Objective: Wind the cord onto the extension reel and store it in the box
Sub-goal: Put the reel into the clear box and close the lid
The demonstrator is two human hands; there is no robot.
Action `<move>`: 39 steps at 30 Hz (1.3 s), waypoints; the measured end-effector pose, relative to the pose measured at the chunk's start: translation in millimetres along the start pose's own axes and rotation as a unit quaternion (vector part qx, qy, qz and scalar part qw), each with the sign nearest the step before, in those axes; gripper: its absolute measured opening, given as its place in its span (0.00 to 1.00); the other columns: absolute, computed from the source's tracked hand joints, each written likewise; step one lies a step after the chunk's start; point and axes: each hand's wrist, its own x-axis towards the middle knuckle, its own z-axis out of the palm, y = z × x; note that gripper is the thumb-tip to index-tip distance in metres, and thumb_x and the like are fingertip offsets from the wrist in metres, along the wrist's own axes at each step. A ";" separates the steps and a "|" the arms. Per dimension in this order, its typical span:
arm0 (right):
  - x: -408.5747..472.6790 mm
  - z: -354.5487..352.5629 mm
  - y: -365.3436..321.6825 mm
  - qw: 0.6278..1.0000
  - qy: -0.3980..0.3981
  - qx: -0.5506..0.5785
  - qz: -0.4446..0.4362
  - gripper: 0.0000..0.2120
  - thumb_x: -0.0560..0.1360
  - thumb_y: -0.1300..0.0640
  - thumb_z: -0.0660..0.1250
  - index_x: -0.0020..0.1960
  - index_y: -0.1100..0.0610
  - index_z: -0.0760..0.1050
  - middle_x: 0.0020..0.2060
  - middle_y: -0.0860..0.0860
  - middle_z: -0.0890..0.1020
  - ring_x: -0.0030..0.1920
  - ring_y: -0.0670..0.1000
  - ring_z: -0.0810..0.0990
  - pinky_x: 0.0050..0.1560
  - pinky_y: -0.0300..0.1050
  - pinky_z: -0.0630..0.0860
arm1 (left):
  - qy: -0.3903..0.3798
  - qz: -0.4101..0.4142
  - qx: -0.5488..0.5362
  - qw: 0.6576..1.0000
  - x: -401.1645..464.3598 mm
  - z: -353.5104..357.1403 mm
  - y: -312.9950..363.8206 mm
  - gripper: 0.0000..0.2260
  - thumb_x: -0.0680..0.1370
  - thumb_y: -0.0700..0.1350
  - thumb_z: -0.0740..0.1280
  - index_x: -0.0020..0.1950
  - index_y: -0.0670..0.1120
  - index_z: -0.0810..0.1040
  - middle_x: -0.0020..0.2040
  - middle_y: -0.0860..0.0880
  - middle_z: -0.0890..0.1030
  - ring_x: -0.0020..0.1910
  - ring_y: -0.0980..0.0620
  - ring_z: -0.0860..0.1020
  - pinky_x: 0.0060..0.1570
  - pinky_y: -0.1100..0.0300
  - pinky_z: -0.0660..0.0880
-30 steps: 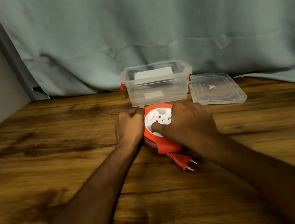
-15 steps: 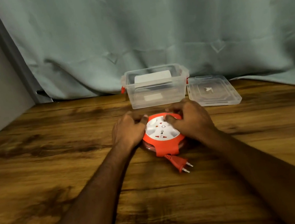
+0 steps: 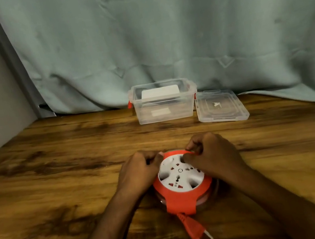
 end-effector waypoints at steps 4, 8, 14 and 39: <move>4.8 -12.4 -0.8 0.999 -0.019 -0.004 -0.028 0.14 0.70 0.38 0.73 0.51 0.45 0.81 0.42 0.40 0.82 0.44 0.40 0.79 0.46 0.43 0.79 | -0.065 -0.003 -0.065 0.996 -2.7 -15.5 4.1 0.16 0.80 0.67 0.69 0.57 0.60 0.89 0.47 0.55 0.89 0.49 0.55 0.87 0.53 0.55 0.82; 59.4 -26.9 3.2 0.985 0.068 0.155 -0.039 0.25 0.71 0.43 0.75 0.66 0.48 0.77 0.52 0.44 0.82 0.49 0.44 0.80 0.51 0.44 0.79 | 0.032 -0.014 -0.136 0.990 52.1 -37.1 6.5 0.32 0.75 0.71 0.69 0.68 0.50 0.85 0.47 0.49 0.88 0.46 0.44 0.87 0.55 0.42 0.85; 150.8 -33.2 1.6 0.948 0.110 0.287 0.076 0.41 0.73 0.40 0.72 0.79 0.50 0.58 0.75 0.52 0.68 0.72 0.58 0.69 0.69 0.55 0.69 | 0.108 -0.004 -0.178 0.978 141.3 -48.5 30.6 0.24 0.88 0.53 0.65 0.82 0.46 0.71 0.82 0.43 0.70 0.78 0.42 0.73 0.81 0.45 0.69; -2.2 -25.1 9.7 0.927 0.102 0.361 0.029 0.33 0.74 0.57 0.75 0.75 0.48 0.66 0.54 0.37 0.75 0.53 0.36 0.75 0.54 0.45 0.80 | 0.216 0.095 -0.204 0.950 6.7 -7.8 -3.0 0.20 0.85 0.51 0.70 0.77 0.55 0.76 0.80 0.53 0.71 0.76 0.53 0.73 0.74 0.43 0.78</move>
